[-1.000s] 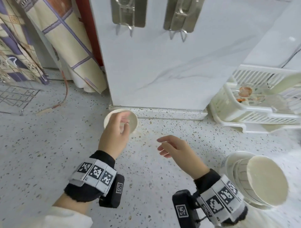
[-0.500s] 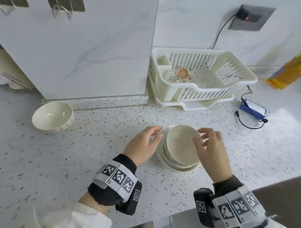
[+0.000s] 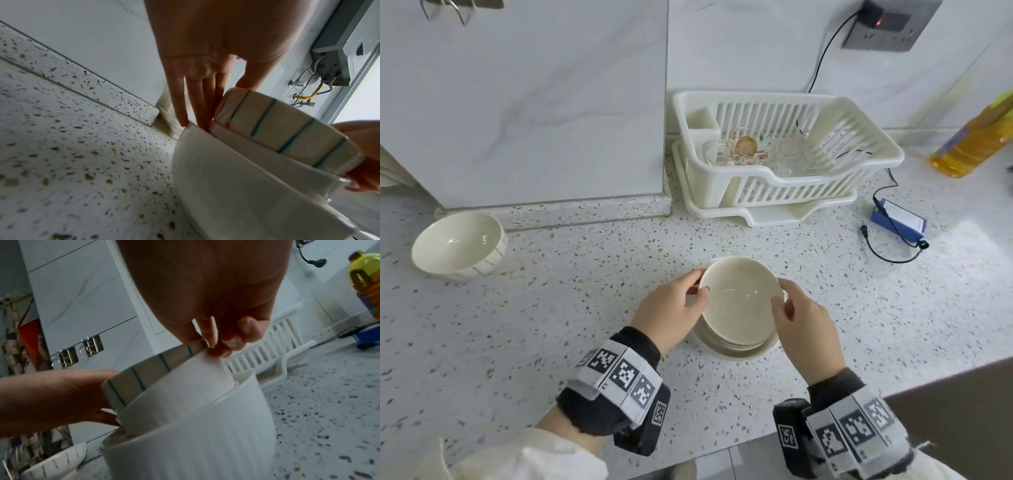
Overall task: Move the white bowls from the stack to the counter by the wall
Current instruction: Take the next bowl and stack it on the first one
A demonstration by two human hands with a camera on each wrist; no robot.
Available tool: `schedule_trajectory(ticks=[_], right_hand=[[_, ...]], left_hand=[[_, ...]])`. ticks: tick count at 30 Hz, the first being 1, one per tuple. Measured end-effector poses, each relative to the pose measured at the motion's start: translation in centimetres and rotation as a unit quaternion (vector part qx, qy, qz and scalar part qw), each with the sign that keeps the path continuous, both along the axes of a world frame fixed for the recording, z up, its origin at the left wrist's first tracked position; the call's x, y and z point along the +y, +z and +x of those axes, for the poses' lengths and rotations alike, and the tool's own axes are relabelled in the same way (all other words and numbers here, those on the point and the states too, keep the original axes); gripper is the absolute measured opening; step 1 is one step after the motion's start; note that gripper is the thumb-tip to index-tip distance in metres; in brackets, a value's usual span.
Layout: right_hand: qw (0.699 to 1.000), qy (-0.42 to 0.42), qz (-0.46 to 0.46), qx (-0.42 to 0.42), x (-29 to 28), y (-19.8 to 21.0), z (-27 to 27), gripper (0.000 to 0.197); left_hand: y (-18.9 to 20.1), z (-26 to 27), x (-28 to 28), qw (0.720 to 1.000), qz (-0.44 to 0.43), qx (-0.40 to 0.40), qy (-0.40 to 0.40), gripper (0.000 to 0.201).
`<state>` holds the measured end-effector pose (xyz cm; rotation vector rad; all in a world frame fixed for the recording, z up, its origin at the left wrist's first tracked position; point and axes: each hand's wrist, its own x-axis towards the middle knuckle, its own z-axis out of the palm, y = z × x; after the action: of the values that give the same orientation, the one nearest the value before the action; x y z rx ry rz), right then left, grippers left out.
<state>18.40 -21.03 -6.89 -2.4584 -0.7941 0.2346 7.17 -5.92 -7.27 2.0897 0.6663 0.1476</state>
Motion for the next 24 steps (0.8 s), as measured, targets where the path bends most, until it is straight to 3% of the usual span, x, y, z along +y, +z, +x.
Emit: schedule_trajectory(ticks=[7,19,24], right_hand=[[0.998,0.000,-0.050,-0.033,0.4,0.5,-0.4,0.032],[0.998,-0.033,0.015,-0.059,3.3,4.1,-2.7,0.030],[0.998,0.004,0.052,-0.041,8.2,5.6,-5.4,0.028]], left_hand=[[0.3,0.4,0.0,0.996,0.085,0.029,-0.002,0.035],[3.1,-0.9,3.7,0.998,0.010,-0.058,0.006,0.031],[4.0,-3.9,7.9,0.992,0.003,-0.095,0.078,0.032]])
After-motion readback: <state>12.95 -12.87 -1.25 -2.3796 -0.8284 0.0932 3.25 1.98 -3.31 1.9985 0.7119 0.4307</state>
